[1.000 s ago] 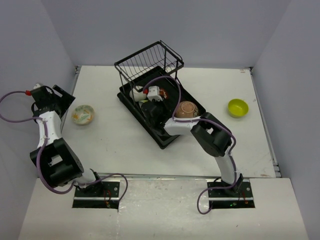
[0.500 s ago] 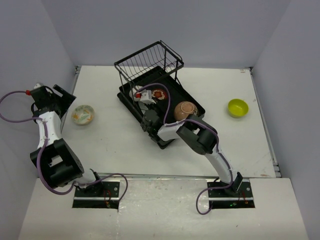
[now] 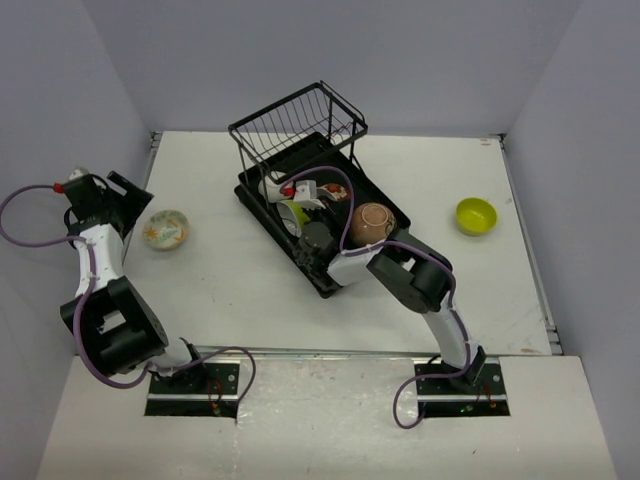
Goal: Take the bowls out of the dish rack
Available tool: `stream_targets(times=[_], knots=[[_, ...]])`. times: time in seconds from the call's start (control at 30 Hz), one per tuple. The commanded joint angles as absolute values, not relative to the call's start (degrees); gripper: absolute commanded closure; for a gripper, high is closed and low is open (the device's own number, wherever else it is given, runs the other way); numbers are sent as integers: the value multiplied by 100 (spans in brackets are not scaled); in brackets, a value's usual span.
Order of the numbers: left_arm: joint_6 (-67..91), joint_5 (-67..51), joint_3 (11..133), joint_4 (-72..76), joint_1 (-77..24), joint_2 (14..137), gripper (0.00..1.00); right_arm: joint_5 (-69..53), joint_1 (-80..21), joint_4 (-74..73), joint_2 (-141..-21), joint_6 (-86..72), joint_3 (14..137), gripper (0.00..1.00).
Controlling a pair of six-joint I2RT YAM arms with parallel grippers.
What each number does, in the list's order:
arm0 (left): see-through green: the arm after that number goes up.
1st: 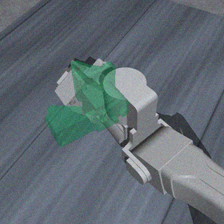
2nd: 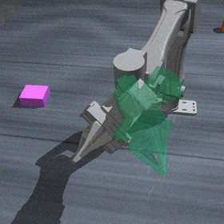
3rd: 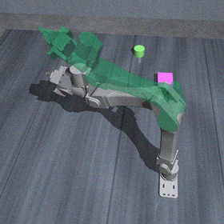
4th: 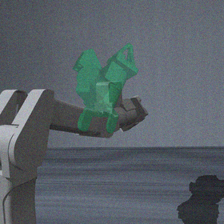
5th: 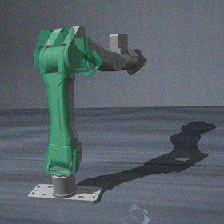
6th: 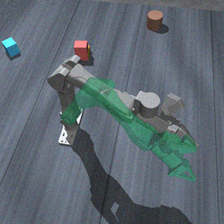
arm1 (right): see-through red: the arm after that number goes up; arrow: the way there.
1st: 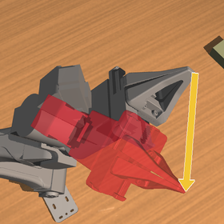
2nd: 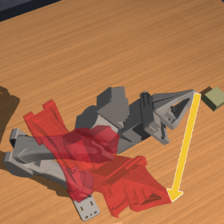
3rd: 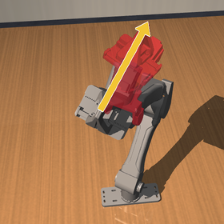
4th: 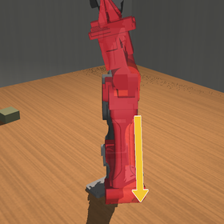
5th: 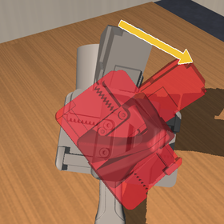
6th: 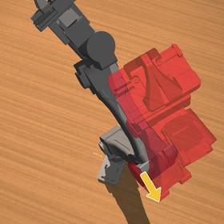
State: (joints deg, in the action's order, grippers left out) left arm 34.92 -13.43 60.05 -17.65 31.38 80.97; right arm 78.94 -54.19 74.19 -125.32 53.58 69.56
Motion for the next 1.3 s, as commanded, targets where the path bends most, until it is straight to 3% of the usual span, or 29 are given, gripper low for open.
stream_targets(times=[0.0, 0.17, 0.6, 1.07, 1.27], knots=[[3533, -1424, 5942, -1485, 3173, 7945, 14, 7919, -5388, 8868, -12138, 5458, 6943, 100], [3542, -1459, 5889, -1450, 3173, 7945, 14, 7761, -5388, 9501, -12261, 6231, 7145, 100], [3085, -1923, 5968, -1854, 3155, 7348, 14, 7848, -5432, 9501, -11251, 6267, 6461, 100], [2865, -3619, 5485, -1723, 2716, 5854, 17, 8252, -6020, 9448, -9599, 6714, 5459, 100], [2865, -3692, 5309, -1722, 1917, 5028, 17, 8648, -6310, 9457, -8878, 7136, 5134, 100]])
